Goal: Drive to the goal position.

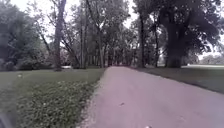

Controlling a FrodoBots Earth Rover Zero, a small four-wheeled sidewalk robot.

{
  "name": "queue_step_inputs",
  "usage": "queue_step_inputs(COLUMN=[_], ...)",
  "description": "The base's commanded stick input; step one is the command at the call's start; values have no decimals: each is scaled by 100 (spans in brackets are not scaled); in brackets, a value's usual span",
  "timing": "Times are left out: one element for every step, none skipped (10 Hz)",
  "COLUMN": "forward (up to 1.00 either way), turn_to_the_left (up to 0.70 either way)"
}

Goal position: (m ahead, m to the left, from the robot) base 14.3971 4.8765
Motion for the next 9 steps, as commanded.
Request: queue_step_inputs(forward=[70,70,70,70,70,70,70,70,70], turn_to_the_left=[0,0,0,0,0,0,0,0,0])
